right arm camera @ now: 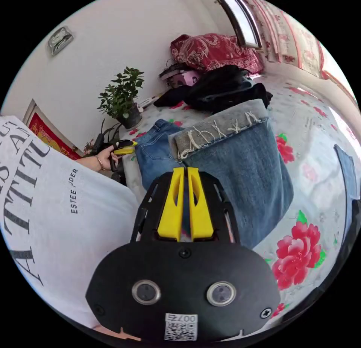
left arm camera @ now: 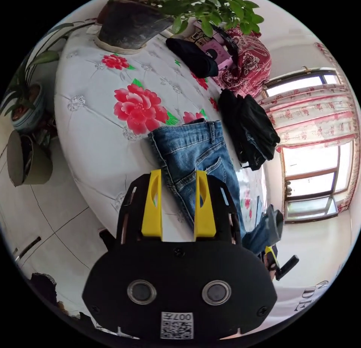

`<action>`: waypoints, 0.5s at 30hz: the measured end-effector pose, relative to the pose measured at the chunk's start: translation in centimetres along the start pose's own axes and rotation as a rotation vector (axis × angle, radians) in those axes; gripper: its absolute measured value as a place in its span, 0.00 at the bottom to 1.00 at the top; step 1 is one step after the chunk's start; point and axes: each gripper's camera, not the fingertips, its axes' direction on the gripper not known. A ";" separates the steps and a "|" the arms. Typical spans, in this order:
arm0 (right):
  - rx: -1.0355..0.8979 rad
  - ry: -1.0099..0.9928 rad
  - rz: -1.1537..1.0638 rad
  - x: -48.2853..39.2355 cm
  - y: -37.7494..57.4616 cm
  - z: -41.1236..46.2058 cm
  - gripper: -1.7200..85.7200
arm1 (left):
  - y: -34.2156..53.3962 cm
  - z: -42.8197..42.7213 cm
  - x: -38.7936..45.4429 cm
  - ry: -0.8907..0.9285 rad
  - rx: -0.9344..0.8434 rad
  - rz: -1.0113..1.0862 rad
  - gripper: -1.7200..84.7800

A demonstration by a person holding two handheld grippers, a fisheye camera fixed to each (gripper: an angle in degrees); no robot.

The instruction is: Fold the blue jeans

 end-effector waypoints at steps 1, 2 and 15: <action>-0.096 -0.053 -0.004 -1.4 0.3 3.8 0.02 | -0.5 0.2 -1.0 0.038 -0.002 -0.022 0.17; -0.197 -0.118 -0.011 -2.6 0.8 7.3 0.02 | -1.1 0.6 -2.0 0.068 -0.013 -0.045 0.17; -0.144 -0.044 0.249 1.2 6.6 2.8 0.02 | -4.1 -1.3 1.9 0.411 0.058 0.142 0.08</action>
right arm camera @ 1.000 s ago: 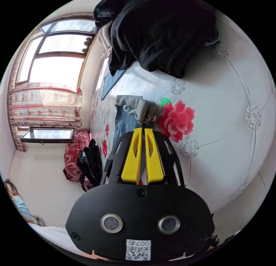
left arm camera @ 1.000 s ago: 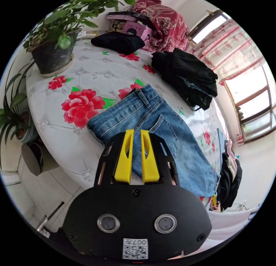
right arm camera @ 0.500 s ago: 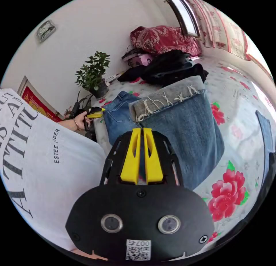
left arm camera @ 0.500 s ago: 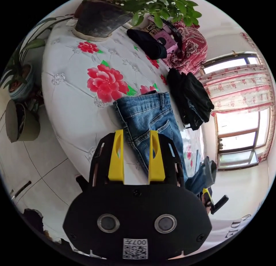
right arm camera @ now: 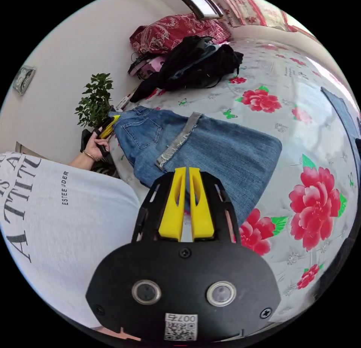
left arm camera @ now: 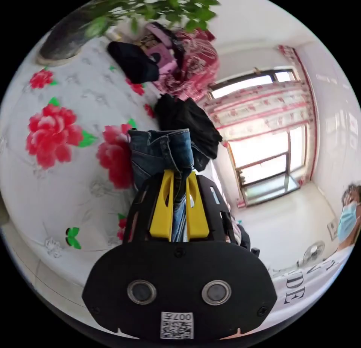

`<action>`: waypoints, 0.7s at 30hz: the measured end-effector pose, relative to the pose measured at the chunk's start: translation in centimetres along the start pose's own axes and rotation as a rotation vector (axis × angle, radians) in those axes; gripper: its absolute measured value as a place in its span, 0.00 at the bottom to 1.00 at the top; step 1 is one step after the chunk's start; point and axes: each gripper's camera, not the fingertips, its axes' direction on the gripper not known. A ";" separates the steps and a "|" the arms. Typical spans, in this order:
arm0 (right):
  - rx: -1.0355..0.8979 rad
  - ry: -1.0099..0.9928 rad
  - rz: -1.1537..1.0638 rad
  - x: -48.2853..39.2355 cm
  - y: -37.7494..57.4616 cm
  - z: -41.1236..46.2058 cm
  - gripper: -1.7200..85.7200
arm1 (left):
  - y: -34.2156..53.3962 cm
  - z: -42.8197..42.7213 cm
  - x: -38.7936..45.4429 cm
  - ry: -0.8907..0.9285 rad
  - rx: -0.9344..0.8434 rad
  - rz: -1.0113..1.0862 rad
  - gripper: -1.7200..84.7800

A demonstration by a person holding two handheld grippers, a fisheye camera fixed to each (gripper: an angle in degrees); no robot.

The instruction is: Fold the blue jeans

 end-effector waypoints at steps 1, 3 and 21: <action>0.040 0.024 0.060 1.2 1.0 -1.4 0.02 | -0.3 1.4 4.0 0.018 -0.073 0.137 0.08; 0.089 0.077 0.126 2.6 2.5 -3.3 0.02 | 0.5 3.9 10.8 0.059 -0.196 0.376 0.07; 0.279 -0.128 0.669 15.8 12.1 -8.3 0.10 | 12.9 18.0 8.7 -0.078 -0.775 0.472 0.17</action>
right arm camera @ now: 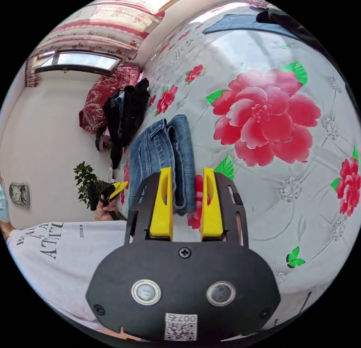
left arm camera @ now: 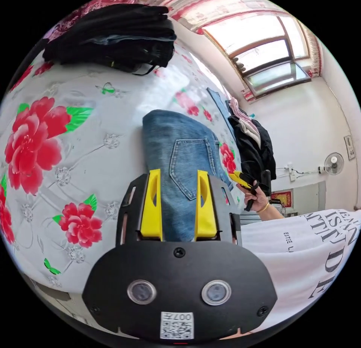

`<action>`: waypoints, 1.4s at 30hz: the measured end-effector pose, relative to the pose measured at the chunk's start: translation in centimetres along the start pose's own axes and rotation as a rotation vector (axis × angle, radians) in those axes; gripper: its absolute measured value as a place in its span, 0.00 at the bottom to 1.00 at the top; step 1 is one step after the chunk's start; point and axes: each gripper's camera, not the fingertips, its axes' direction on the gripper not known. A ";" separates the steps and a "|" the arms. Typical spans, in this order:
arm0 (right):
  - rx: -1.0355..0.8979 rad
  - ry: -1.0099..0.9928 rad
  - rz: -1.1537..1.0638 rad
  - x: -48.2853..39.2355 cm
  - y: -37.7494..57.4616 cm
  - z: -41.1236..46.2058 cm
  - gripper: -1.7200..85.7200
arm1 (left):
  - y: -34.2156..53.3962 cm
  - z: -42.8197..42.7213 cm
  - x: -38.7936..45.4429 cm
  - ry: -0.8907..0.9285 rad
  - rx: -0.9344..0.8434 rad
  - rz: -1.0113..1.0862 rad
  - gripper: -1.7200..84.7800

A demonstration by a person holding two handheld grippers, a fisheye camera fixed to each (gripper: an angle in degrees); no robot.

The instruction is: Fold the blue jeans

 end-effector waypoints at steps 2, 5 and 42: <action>-0.069 -0.021 0.005 0.6 -1.5 2.1 0.10 | 0.0 1.7 -2.7 0.014 -0.025 -0.072 0.19; -0.158 -0.076 0.019 0.8 -3.1 5.1 0.09 | -0.8 6.2 -4.3 0.120 -0.118 -0.109 0.19; 0.041 0.591 0.010 -2.2 -1.0 15.9 0.10 | 0.4 15.9 -0.6 -0.415 -0.272 0.047 0.12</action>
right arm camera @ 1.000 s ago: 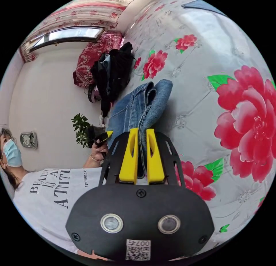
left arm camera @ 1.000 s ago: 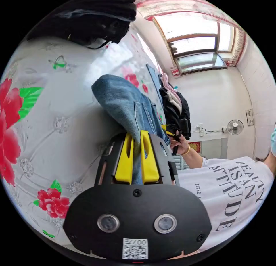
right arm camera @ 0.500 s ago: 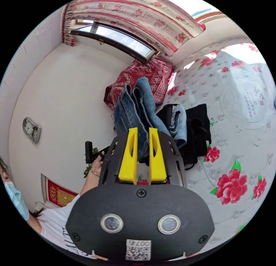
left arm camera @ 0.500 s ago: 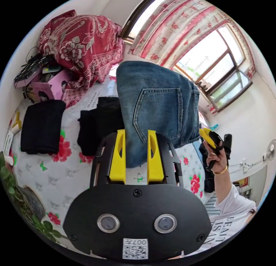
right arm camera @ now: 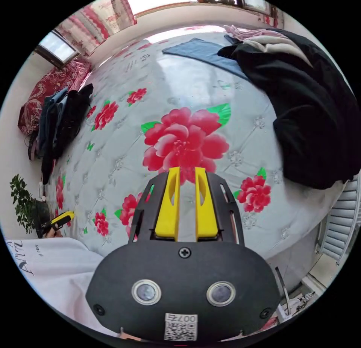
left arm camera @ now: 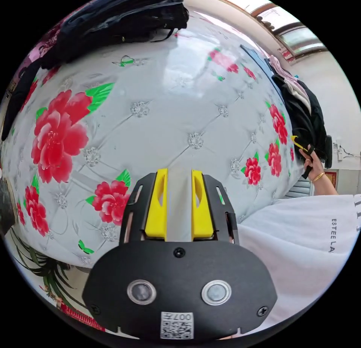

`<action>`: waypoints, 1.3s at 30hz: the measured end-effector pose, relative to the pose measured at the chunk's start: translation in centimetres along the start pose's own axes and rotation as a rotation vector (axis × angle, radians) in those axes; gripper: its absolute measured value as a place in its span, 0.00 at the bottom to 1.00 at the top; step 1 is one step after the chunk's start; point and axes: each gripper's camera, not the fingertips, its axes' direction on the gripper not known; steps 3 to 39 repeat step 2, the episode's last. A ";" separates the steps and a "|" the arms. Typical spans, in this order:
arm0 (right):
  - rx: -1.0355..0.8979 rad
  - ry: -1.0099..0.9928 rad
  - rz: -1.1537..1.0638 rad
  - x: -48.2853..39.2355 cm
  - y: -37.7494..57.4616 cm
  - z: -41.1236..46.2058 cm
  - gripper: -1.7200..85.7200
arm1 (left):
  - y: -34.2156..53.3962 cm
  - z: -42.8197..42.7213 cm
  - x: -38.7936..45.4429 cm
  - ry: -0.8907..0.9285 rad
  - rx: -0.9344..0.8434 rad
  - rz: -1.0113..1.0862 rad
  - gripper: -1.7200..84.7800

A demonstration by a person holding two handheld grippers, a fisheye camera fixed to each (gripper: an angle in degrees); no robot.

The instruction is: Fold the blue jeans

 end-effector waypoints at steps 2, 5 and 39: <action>0.150 0.150 0.119 4.7 0.6 -3.8 0.09 | -1.4 0.7 2.8 -0.102 -0.033 0.120 0.12; 0.150 0.150 0.119 4.7 0.6 -3.8 0.09 | -1.4 0.7 2.8 -0.102 -0.033 0.120 0.12; 0.150 0.150 0.119 4.7 0.6 -3.8 0.09 | -1.4 0.7 2.8 -0.102 -0.033 0.120 0.12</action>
